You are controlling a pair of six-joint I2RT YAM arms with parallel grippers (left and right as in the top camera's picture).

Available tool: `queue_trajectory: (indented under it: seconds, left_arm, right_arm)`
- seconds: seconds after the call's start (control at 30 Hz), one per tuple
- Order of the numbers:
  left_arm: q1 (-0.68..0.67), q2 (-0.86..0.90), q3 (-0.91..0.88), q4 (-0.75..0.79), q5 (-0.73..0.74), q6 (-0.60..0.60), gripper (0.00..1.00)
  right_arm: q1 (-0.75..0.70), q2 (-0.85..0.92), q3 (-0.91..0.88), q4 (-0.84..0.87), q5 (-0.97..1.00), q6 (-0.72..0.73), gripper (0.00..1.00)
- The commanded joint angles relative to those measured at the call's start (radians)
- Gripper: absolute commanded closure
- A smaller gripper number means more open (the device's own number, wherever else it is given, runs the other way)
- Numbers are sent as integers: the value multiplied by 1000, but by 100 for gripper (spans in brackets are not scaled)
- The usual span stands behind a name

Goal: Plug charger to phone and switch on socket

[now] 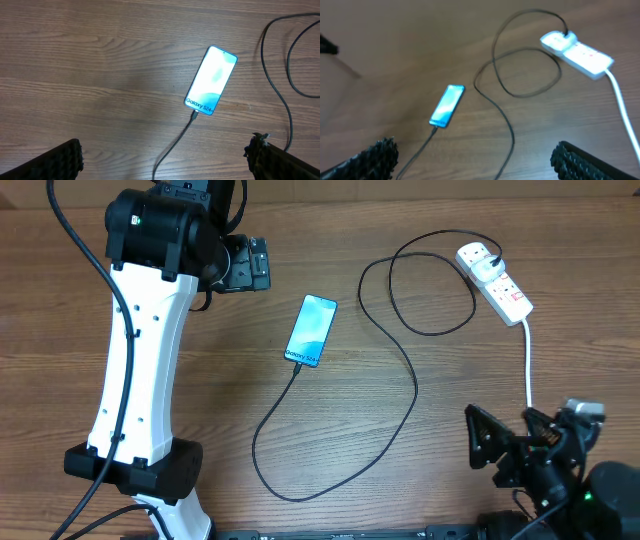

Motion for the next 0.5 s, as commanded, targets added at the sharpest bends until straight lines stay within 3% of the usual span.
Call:
queue_trajectory:
  seconds: [0.0,0.47]
  left_arm:
    - [6,3,-5,1,-16,-14,0]
    - [5,3,-5,1,-16,-14,0]
  right_arm:
    - [12,-60,-108,79,-29,-39,0]
    - [12,-218,-423,394,-50,-39,0]
